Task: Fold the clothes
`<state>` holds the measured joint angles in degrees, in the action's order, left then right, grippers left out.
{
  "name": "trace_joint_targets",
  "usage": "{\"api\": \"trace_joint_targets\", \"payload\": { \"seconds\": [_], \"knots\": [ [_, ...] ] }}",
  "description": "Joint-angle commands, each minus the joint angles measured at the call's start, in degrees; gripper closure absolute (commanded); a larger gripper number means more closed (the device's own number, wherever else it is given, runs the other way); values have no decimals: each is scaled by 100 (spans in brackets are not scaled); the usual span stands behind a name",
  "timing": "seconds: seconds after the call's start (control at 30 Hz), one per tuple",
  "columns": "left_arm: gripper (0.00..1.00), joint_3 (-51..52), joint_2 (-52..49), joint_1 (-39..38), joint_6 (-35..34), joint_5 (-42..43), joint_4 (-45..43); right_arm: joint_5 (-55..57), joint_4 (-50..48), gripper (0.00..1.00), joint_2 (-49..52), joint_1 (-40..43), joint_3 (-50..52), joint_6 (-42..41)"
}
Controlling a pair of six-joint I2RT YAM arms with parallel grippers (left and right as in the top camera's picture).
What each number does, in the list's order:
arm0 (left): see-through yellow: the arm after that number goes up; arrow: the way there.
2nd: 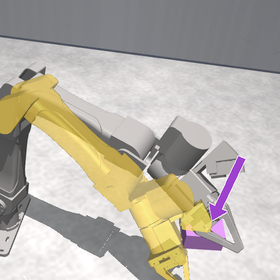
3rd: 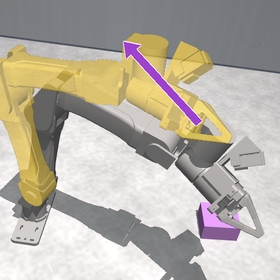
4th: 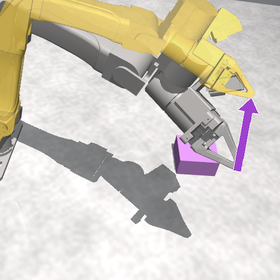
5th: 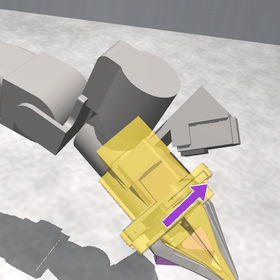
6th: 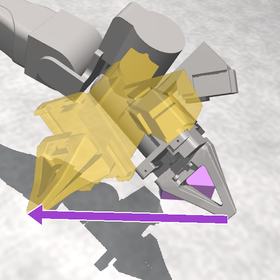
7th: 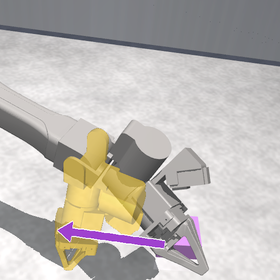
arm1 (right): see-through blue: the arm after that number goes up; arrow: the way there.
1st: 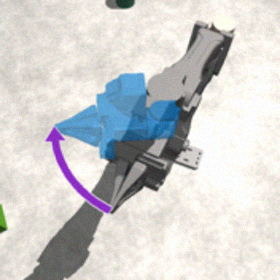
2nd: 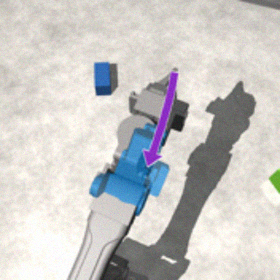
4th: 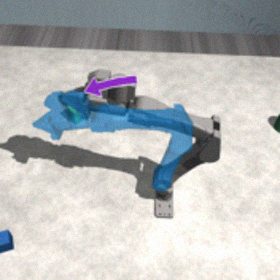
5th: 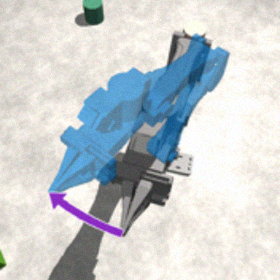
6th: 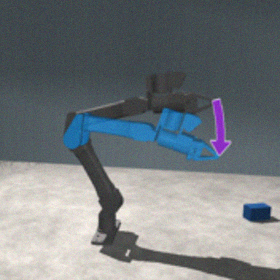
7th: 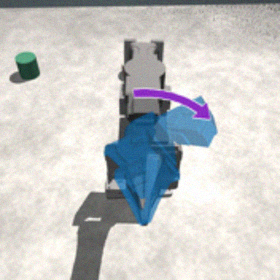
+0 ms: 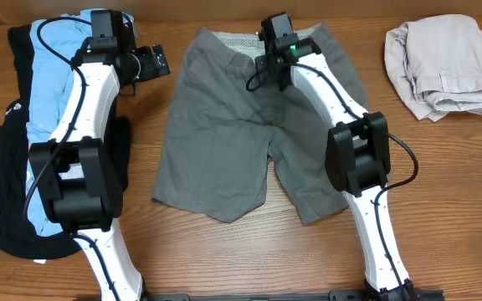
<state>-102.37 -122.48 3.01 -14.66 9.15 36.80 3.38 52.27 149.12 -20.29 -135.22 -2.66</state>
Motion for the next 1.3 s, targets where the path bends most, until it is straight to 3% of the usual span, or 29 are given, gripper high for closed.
{"api": "trace_joint_targets", "payload": {
  "seconds": [0.0, 0.07, 0.27, 0.4, 0.57, 1.27],
  "knots": [
    [0, -109, 227, 9, 96, -35, -11, -192, 686, 73, 59, -28, -610, -61],
    [0, -109, 227, 9, 94, -35, -13, -509, 1272, 67, 59, -26, -894, -87],
    [0, -109, 227, 9, 94, -35, -15, -1128, 2085, 67, 59, -28, -1141, -205],
    [0, -109, 227, 9, 94, -33, -17, -1152, 2083, 75, 66, -59, -896, -203],
    [0, -109, 227, 9, 94, -33, -13, -1023, 1655, 83, 66, -101, -374, -186],
    [0, -109, 227, 9, 94, -35, -20, -170, -514, 84, 315, 101, 378, -142]
  ]
}}
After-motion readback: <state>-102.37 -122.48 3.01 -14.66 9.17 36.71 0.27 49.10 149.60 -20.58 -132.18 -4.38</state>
